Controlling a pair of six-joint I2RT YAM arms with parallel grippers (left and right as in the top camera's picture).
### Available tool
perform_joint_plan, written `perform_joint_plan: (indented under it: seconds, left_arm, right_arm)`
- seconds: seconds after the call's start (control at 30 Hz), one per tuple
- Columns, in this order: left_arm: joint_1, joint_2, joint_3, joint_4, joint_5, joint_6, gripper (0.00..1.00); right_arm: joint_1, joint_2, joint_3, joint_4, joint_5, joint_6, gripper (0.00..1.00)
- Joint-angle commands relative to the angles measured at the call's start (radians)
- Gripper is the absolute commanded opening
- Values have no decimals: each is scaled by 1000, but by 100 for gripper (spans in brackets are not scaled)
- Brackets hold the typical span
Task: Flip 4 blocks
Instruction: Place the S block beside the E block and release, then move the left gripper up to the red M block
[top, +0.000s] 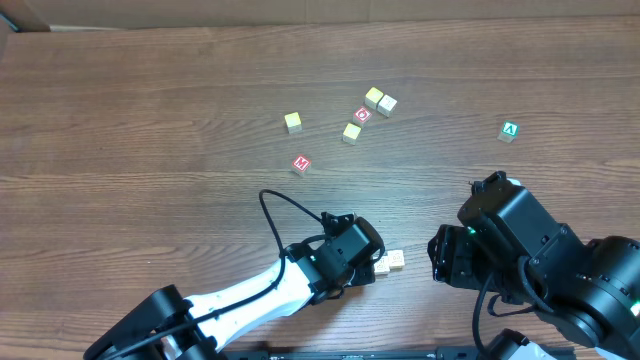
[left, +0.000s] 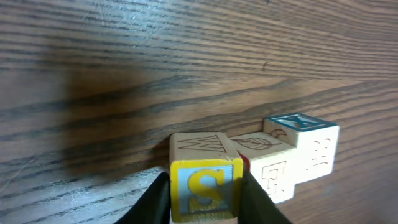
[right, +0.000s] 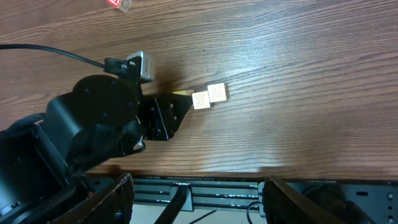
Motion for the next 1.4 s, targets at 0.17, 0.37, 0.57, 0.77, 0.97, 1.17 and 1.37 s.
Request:
perform_joint_plan:
  seconds: [0.17, 0.37, 0.57, 0.77, 0.97, 1.17, 1.37]
  left_arm:
    - [-7, 43, -24, -18, -16, -8, 30]
    - [-6, 42, -24, 8, -24, 3, 31]
    - [-6, 14, -21, 14, -45, 30, 37]
    - [-6, -50, -21, 11, -68, 68, 45]
    - [-6, -111, -20, -2, -62, 102, 49]
    - [2, -201, 5, -33, -67, 184, 55]
    - [148, -192, 86, -180, -67, 370, 66]
  right_arm:
    - [-6, -4, 20, 1, -1, 3, 67]
    - [-6, -4, 20, 1, -2, 3, 68]
    - [-6, -4, 20, 1, -2, 3, 68]
    - [-6, -4, 20, 1, -2, 3, 68]
    - [-6, -4, 20, 2, -2, 3, 69]
    - [-6, -4, 20, 2, -1, 3, 69]
    - [-6, -3, 20, 3, -1, 3, 69]
